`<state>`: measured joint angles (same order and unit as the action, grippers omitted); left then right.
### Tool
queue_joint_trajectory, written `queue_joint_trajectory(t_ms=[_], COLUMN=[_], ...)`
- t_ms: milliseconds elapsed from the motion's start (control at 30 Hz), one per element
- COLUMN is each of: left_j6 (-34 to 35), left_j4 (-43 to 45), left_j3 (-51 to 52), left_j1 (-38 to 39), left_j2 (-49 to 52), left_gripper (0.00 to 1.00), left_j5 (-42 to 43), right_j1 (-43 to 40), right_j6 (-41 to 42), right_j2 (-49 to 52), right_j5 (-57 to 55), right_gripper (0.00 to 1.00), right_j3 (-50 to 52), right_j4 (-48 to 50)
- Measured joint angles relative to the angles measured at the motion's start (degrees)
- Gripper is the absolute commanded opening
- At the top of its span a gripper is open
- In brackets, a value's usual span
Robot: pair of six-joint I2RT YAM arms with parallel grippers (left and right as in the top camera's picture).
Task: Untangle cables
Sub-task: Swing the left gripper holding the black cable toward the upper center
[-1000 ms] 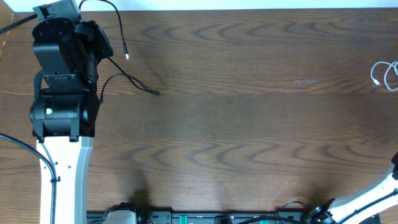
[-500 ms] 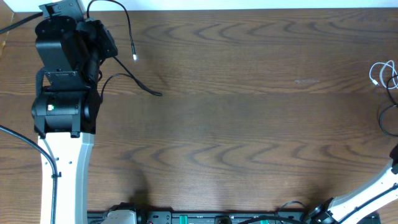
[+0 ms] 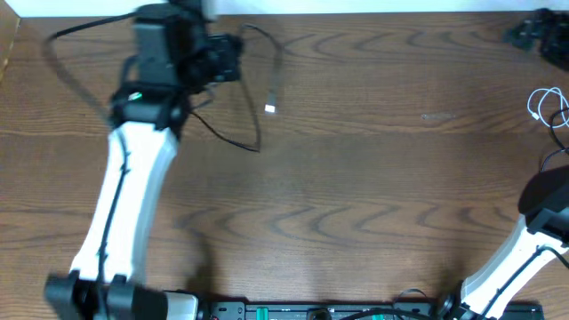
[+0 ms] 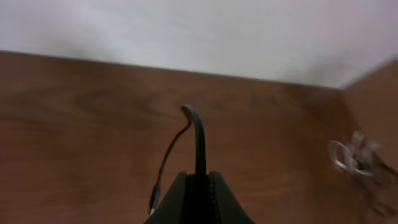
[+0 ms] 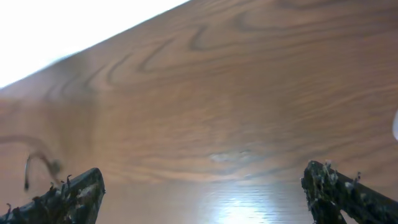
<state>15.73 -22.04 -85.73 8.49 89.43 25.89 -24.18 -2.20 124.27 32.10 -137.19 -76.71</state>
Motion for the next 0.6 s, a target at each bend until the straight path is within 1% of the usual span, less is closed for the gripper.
queue_joint_trajectory(t_ms=[67,100,133,233,300,367,433,600], left_j6=[3.0,5.6,7.0,14.3,17.6,19.9,22.0,23.5], left_j4=[5.9,10.8,13.0,24.0,28.0,28.6,28.2,25.4], left_j3=[0.3,0.4,0.5,0.5,0.1,-0.9,-3.0,-7.0], left_j1=[1.9,2.9,3.4,4.9,5.9,7.3,10.5,16.0], left_j2=[2.0,2.9,3.1,3.1,3.0,3.0,3.0,2.9], left_gripper=[0.07,0.07,0.07,0.08,0.07,0.07,0.08,0.07], left_j5=[1.3,2.0,2.2,2.1,1.2,0.1,-1.4,-2.0], right_j1=[1.5,2.2,2.5,3.4,3.5,3.5,3.5,3.5], right_j6=[-1.3,-2.2,-2.5,-3.5,-3.9,-4.2,-4.4,-4.9], right_j2=[0.0,0.0,0.0,0.0,0.0,0.0,0.0,0.0], right_j5=[0.3,0.4,0.4,0.5,0.5,0.5,0.5,0.5], right_gripper=[0.99,0.99,0.99,0.99,0.99,0.99,0.99,0.99], right_j3=[0.0,0.0,0.0,0.0,0.0,0.0,0.0,0.0], right_j4=[-1.0,-1.4,-1.4,-1.5,-1.6,-1.9,-2.1,-2.4])
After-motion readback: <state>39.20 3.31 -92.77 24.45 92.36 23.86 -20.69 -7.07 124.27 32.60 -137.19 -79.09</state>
